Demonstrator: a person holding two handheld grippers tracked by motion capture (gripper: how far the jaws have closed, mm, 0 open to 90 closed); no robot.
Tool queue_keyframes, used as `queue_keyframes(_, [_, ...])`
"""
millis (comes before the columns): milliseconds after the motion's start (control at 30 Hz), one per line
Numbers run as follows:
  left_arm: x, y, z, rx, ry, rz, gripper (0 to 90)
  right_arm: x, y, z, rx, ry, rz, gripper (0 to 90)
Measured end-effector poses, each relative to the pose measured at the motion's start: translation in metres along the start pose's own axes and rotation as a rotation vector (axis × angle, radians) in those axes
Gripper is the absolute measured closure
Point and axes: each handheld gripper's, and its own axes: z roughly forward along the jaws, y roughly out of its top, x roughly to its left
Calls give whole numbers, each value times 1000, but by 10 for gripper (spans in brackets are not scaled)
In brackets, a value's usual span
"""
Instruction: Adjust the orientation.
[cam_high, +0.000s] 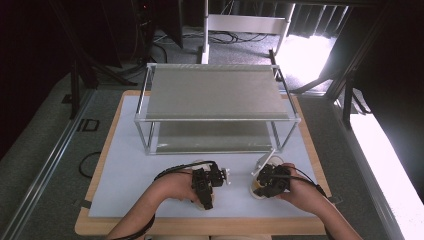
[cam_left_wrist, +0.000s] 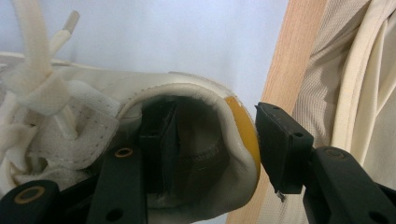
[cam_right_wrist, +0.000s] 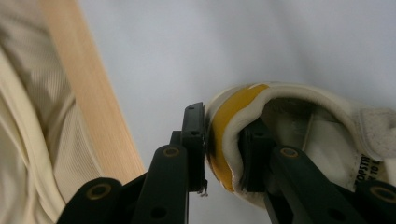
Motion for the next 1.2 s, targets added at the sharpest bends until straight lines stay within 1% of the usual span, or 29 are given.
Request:
queue_keyframes(33, [0, 0, 0, 0, -3, -3, 496, 1, 0, -1, 0, 1, -34, 753])
queue_keyframes(67, [0, 0, 0, 0, -4, -2, 496, 2, 0, -3, -4, 20, -90, 753])
queue_keyframes(100, [0, 0, 0, 0, -4, -3, 496, 2, 0, -3, -3, 36, -126, 751])
queue_keyframes(167, [0, 0, 0, 0, -4, 1, 497, 3, 1, -5, 5, 50, -202, 746])
queue_keyframes(200, [1, 0, 0, 0, -6, 0, 498, 3, 2, -4, 12, 59, -231, 746])
queue_keyframes(233, [1, 0, 0, -1, -11, -2, 506, 4, 3, -4, 25, 58, -240, 743])
queue_keyframes(267, [1, 0, 0, -3, -13, -3, 506, 4, 5, -3, 40, 52, -268, 743])
queue_keyframes(333, [1, 1, 0, -6, -14, 0, 508, 4, 8, -2, 72, 57, -298, 742])
queue_keyframes(367, [1, 1, 0, -8, -14, 1, 508, 5, 10, -2, 84, 64, -318, 743])
queue_keyframes(433, [0, 1, 1, -10, -14, 1, 508, 7, 12, -1, 103, 87, -341, 740])
queue_keyframes(500, [0, 1, 1, -12, -12, 10, 508, 11, 13, 1, 118, 121, -380, 739])
queue_keyframes(567, [0, 1, 2, -17, -11, 11, 508, 13, 13, 3, 129, 132, -404, 729])
queue_keyframes(700, [-1, 2, 2, -23, -14, 12, 508, 14, 12, 8, 131, 137, -401, 719])
queue_keyframes(733, [-2, 1, 3, -25, -18, 9, 508, 14, 11, 8, 121, 125, -397, 669])
queue_keyframes(767, [-2, 2, 3, -25, -15, 14, 508, 14, 11, 6, 105, 100, -387, 632])
queue_keyframes(800, [-2, 2, 2, -25, -14, 15, 508, 15, 11, 3, 87, 88, -369, 607])
queue_keyframes(833, [-3, 2, 2, -26, -12, 16, 508, 15, 12, -1, 77, 81, -339, 568])
queue_keyframes(900, [-3, 1, 2, -38, -6, 20, 520, 14, 13, -4, 63, 81, -273, 597])
queue_keyframes(967, [-3, 1, 3, -41, 3, 21, 542, 17, 13, 0, 85, 69, -260, 608])
queue_keyframes(1000, [-3, 1, 3, -40, 0, 23, 573, 17, 13, 4, 99, 64, -249, 620])
queue_keyframes(1067, [-3, 0, 5, -35, -6, 31, 591, 18, 12, 9, 111, 65, -230, 622])
queue_keyframes(1100, [-3, -1, 6, -37, -12, 32, 625, 18, 12, 10, 113, 70, -220, 634])
queue_keyframes(1133, [-3, -1, 7, -35, -14, 39, 632, 18, 12, 11, 118, 78, -215, 633])
queue_keyframes(1167, [-4, -2, 9, -31, -11, 59, 654, 18, 12, 12, 119, 81, -216, 686])
queue_keyframes(1200, [-4, -2, 10, -33, -12, 75, 657, 19, 12, 12, 126, 95, -218, 713])
